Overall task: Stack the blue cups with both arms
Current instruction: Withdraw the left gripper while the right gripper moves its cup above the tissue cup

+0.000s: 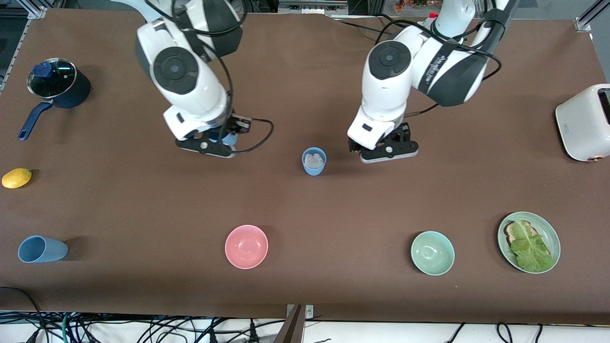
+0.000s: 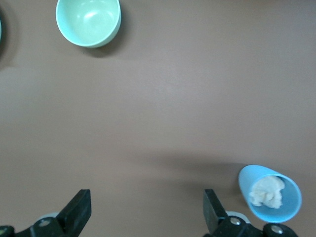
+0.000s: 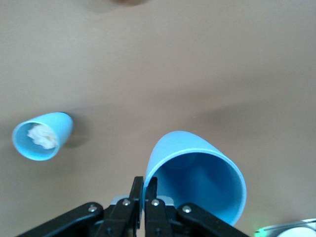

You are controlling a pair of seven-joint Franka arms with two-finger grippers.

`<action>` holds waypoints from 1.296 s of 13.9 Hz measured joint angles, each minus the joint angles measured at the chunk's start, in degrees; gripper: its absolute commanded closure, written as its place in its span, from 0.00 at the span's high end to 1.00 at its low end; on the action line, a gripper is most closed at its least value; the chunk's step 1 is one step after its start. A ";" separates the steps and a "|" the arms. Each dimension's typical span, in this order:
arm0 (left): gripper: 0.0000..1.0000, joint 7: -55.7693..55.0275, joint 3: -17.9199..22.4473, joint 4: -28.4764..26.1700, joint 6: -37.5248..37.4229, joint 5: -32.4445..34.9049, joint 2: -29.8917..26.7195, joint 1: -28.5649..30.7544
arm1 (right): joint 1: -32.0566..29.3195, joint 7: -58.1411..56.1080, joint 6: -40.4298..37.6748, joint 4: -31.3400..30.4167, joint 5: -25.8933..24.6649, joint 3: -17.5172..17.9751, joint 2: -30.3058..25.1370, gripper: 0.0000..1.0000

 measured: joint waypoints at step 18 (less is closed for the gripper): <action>1.00 44.52 15.49 0.08 -2.69 -6.51 -6.95 7.31 | 12.66 26.37 17.11 15.28 2.12 -0.17 16.82 0.00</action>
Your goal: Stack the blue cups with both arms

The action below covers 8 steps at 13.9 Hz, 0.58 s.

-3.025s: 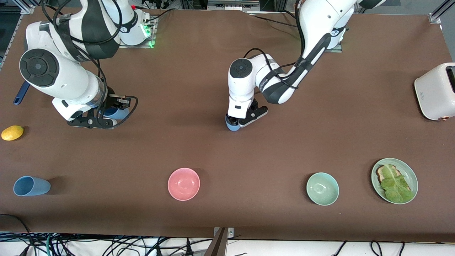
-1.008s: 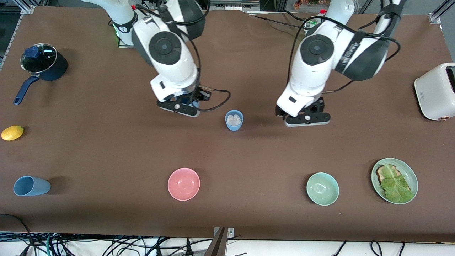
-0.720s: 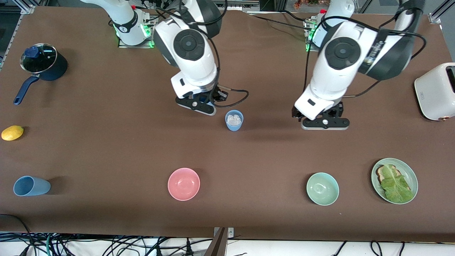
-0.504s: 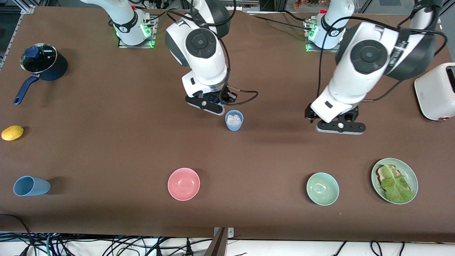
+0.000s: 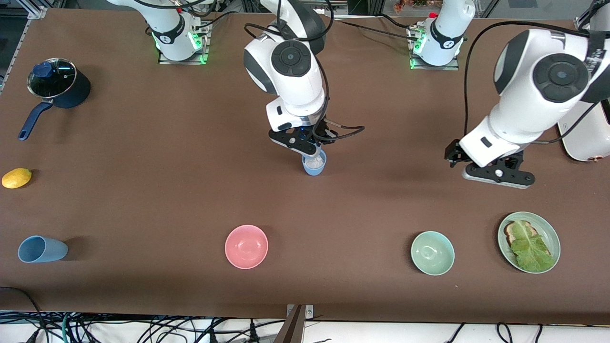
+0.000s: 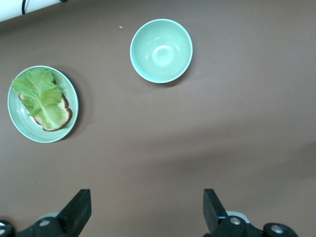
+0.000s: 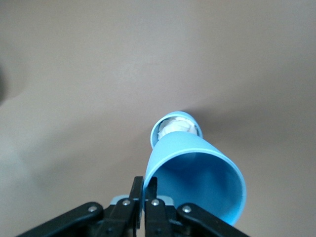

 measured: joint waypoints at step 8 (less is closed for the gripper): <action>1.00 12.11 1.44 1.29 -0.02 -2.57 -0.30 6.62 | 0.94 0.73 1.29 0.09 -0.22 -0.55 1.67 0.00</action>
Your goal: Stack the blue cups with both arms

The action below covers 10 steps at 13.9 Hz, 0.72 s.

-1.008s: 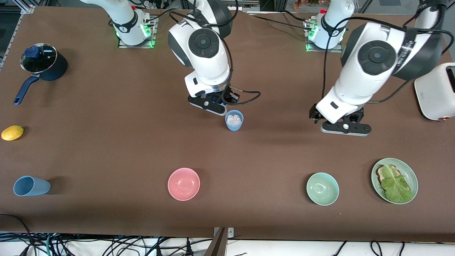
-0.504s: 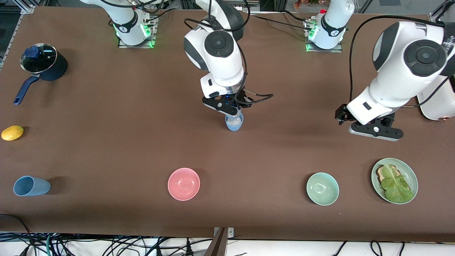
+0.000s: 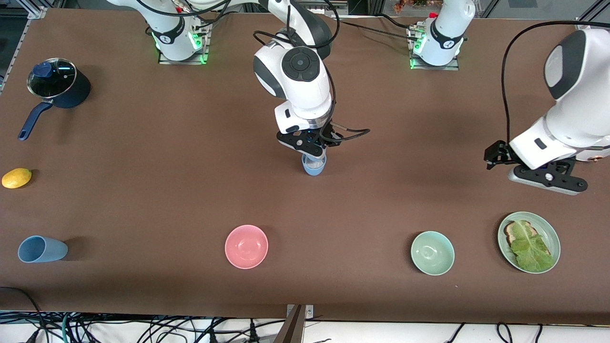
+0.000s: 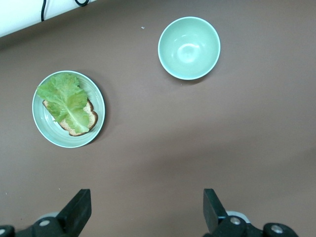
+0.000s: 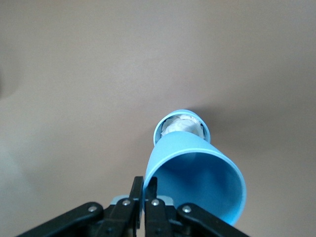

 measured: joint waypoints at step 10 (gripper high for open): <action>1.00 7.21 1.03 1.94 -1.09 -3.04 -1.73 3.53 | 0.75 0.02 1.52 -0.96 -1.16 -0.11 1.09 0.00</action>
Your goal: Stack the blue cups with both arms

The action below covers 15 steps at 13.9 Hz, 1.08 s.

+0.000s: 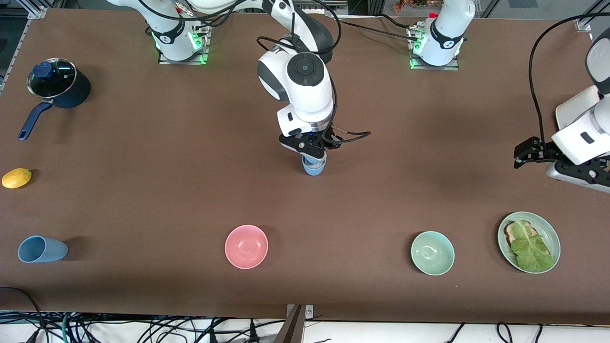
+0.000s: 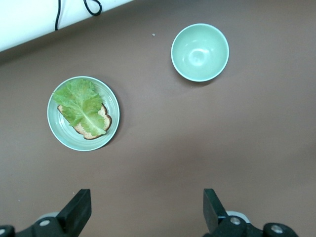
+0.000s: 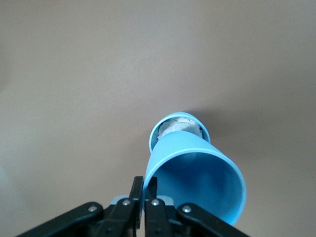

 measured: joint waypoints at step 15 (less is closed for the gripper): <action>1.00 -16.14 0.32 0.01 -8.09 1.47 -6.66 -4.14 | 0.40 0.00 1.01 -0.90 -1.27 -0.05 0.01 0.38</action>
